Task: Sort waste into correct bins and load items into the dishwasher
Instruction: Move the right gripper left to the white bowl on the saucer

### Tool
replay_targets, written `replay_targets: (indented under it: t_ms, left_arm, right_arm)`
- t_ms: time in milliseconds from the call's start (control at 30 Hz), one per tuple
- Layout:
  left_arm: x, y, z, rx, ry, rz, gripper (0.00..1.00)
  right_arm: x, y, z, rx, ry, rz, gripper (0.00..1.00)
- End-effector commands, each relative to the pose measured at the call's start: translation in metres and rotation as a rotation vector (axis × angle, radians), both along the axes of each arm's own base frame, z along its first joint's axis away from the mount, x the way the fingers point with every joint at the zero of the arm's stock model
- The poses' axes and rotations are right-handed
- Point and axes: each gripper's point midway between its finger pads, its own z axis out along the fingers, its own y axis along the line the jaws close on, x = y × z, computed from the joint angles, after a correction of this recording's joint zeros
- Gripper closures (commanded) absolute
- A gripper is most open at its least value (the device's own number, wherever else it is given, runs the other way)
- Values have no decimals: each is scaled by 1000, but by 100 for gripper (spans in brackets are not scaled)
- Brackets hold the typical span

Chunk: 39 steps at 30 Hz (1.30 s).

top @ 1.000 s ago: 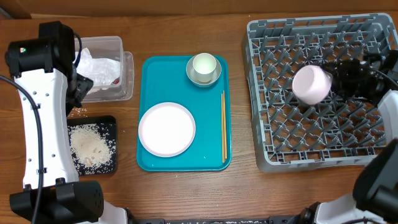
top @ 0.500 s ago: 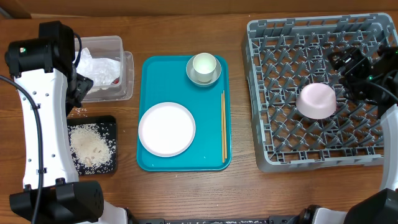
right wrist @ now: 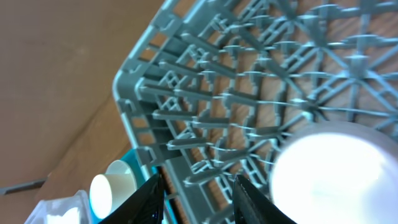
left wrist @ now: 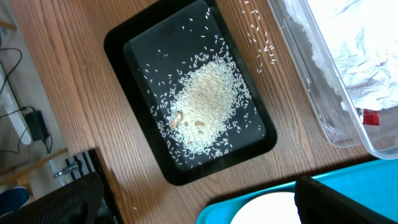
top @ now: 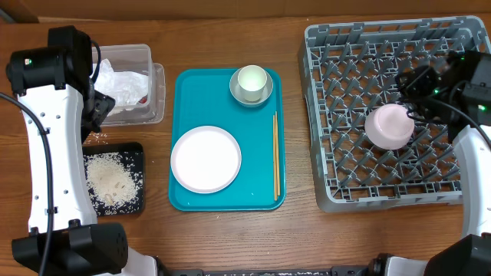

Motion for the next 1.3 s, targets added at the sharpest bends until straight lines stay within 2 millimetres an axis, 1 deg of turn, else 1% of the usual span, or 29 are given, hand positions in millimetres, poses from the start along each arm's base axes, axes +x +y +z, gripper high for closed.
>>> replay_targets:
  t_ms: [0,100,233,300,400,433,500,567,600,700,800,900,967,1000,1067,1100,1133,1267]
  left_arm:
    - [-1,1,10,11,-40,19,0]
    - [-1,1,10,11,-40,19,0]
    - [-1,1,10,11,-40,19,0]
    - [-1,1,10,11,-40,19,0]
    - [-1,1,10,11,-40,19,0]
    - [-1,1,10,11,-40,19,0]
    - [-1,1,10,11,-40,19,0]
    - [-1,1,10,11,-40,19,0]
    - [-1,1,10,11,-40,19,0]
    - [-1,1,10,11,-40,19,0]
    - [-1,1,10,11,-40,19,0]
    - [-1,1,10,11,-40,19,0]
    - [-1,1,10,11,-40,19,0]
    - [-1,1,10,11,-40,19,0]
    - [-1,1,10,11,-40,19,0]
    - [-1,1,10,11,-40,19,0]
    - [-1,1,10,11,-40,19,0]
    - [-1,1,10,11,-40,19,0]
  right_arm:
    - [10,43,18,63,-80,134,62]
    - [18,95,36,77,-169,279,60]
    - [23,159,49,-13,-244,366,56]
    - [21,188,58,-71,-268,413,54]
    - [20,222,67,-136,-267,464,53]
    - [22,234,68,-162,-262,490,53]
    - [24,254,64,-189,-230,548,52]
    - [28,272,52,-223,-158,615,50]
    - [31,280,43,-247,-107,652,48]
    - [38,292,17,-305,42,736,44]
    - [51,294,-7,-355,145,748,43]
    - [68,296,-27,-381,164,734,43]
    - [78,301,-35,-382,147,729,39]
    - [83,303,-37,-380,131,727,36]
    - [91,307,-35,-377,96,722,26]
    - [94,309,-33,-374,77,719,18]
    - [97,312,-30,-370,59,716,0]
    - [98,325,-24,-322,36,692,0]
